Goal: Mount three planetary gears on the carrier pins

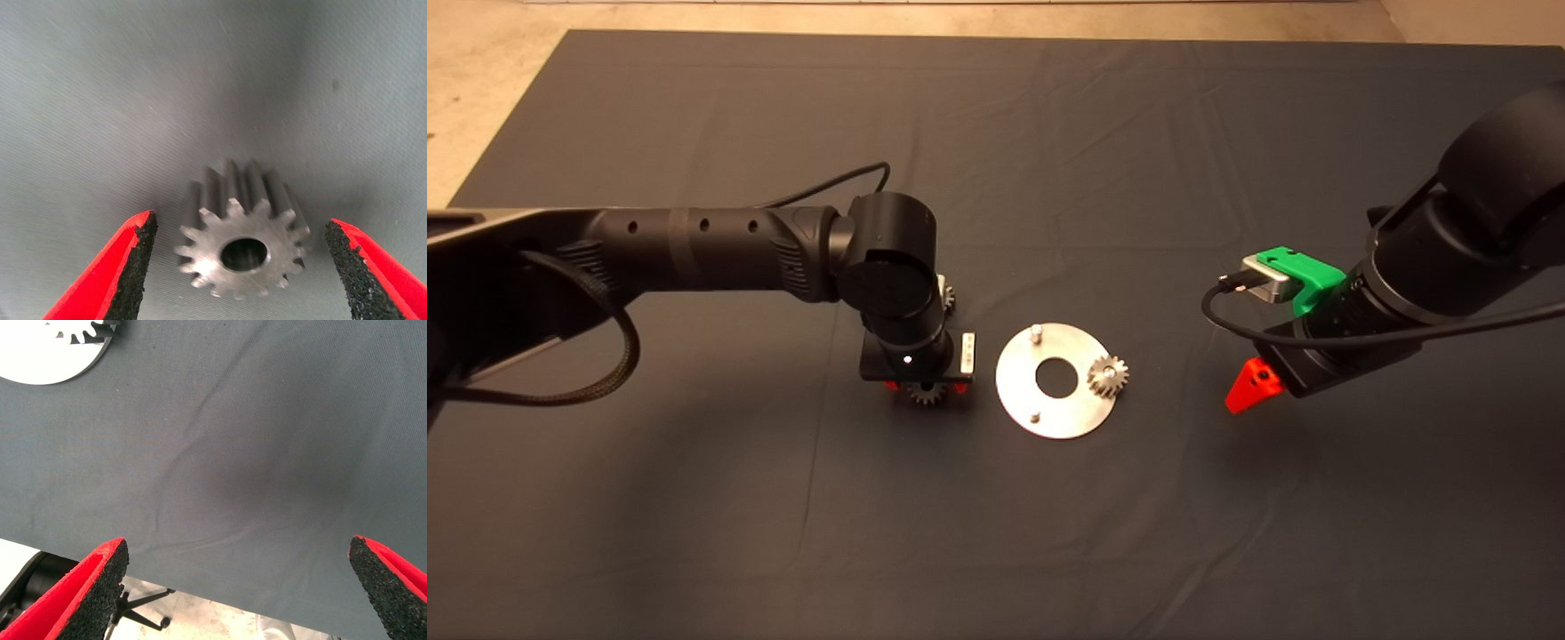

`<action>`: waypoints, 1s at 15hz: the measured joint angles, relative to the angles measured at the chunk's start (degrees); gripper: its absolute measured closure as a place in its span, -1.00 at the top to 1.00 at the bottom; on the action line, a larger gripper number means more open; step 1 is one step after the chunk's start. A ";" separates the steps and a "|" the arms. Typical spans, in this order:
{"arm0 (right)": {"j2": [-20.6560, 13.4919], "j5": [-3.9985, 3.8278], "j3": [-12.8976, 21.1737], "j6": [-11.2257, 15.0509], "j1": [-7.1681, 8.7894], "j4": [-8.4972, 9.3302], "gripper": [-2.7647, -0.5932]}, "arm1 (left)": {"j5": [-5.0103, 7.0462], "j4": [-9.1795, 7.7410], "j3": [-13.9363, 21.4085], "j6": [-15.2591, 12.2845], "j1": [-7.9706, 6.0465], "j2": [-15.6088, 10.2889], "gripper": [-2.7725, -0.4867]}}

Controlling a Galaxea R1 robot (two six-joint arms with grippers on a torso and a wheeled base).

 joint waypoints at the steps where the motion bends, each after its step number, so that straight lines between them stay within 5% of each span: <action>1: 0.00 0.00 0.00 0.00 0.02 0.00 0.72 | 0.00 -0.01 0.18 0.00 0.17 0.00 0.06; 15: 0.00 0.00 0.00 0.00 0.02 0.00 0.72 | 0.00 0.11 0.41 2.07 0.12 0.16 0.01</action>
